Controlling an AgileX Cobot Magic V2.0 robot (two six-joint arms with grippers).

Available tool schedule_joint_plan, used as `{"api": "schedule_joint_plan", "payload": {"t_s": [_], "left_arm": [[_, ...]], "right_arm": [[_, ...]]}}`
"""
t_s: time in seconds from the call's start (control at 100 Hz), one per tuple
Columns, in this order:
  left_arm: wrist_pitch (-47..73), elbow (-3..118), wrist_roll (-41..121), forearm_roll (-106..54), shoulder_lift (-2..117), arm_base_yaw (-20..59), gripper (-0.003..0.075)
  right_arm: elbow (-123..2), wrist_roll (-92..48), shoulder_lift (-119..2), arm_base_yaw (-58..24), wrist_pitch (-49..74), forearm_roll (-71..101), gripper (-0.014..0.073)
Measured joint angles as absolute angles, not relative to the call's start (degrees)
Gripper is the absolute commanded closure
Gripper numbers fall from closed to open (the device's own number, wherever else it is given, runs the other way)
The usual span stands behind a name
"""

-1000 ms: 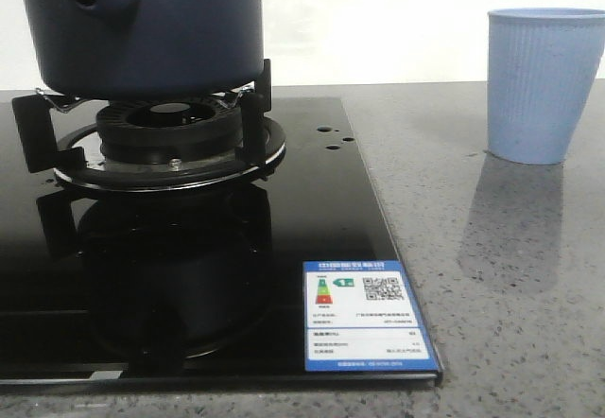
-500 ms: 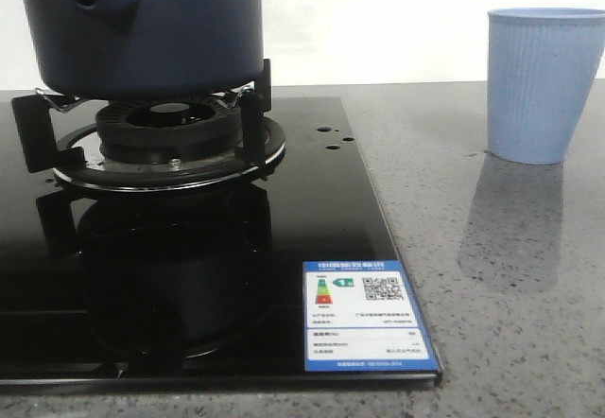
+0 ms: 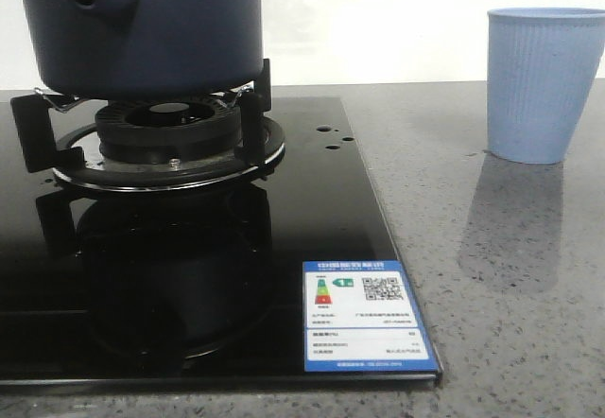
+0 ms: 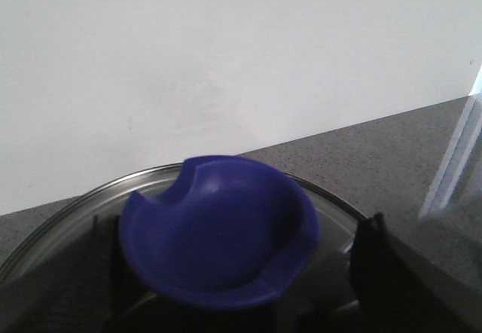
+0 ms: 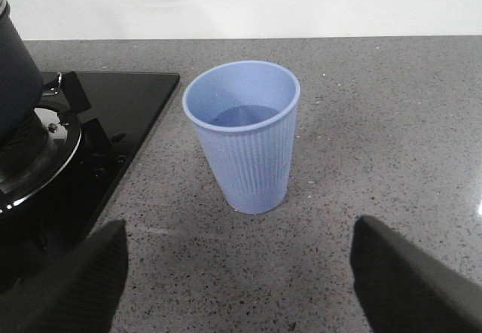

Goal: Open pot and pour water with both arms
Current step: 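Grasp the blue lid knob with the left gripper and lift the lid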

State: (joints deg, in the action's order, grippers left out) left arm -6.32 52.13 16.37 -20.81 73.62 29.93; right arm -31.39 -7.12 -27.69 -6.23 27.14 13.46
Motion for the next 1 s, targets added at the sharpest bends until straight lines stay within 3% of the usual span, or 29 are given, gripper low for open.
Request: {"api": "schedule_joint_plan", "payload": {"t_s": [0.23, 0.5, 1.0], "left_arm": [[-7.29, 53.30, 16.37, -20.81, 75.01, 29.78, 0.0185], [-7.68, 53.43, 16.46, -19.69, 75.01, 29.78, 0.0370], [-7.25, 53.32, 16.46, -19.50, 72.42, 29.78, 0.0380]], "right_arm": [[-31.39, -7.12, -27.69, -6.23, 27.14, 13.46, 0.0050], [-31.39, -7.12, -27.69, -6.23, 27.14, 13.46, 0.0050], [-31.39, -7.12, -27.69, -6.23, 27.14, 13.46, 0.0050]]}}
